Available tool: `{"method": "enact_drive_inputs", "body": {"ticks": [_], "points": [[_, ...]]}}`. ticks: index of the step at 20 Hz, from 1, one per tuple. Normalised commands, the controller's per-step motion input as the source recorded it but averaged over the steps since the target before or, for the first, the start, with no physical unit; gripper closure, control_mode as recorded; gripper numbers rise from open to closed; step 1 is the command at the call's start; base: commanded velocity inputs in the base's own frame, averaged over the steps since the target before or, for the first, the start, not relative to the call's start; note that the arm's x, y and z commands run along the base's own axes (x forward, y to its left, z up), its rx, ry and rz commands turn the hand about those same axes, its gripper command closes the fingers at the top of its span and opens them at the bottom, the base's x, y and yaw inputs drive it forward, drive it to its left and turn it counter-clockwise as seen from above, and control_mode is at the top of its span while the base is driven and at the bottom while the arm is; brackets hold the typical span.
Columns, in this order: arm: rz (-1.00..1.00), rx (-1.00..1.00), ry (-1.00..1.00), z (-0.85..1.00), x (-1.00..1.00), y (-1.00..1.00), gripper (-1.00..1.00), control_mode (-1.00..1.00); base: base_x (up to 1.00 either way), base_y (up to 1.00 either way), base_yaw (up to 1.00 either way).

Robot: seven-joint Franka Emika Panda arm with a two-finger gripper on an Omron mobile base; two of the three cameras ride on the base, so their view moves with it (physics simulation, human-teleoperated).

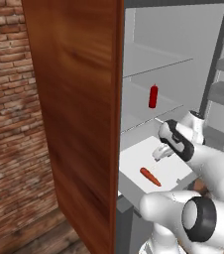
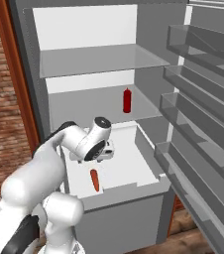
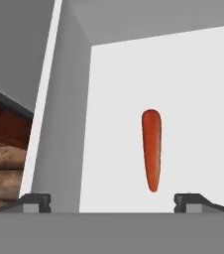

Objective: Place the carrots inside the fridge drawer. Close the drawer after placing the vegetables.

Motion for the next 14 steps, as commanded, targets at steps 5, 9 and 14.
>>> {"method": "enact_drive_inputs", "body": {"ticks": [5, 9, 14], "points": [[-0.02, 0.0, -0.03, 0.97, -0.57, 0.01, -1.0, -1.0, 0.0, 0.0, 0.0], [-0.02, 0.0, 0.0, 0.84, -0.57, 0.14, -1.0, -1.0, 0.0, 0.0, 0.0], [-0.02, 0.0, 0.0, 0.68, -0.52, 0.29, -1.0, -1.0, 0.0, 0.0, 0.0]]}}
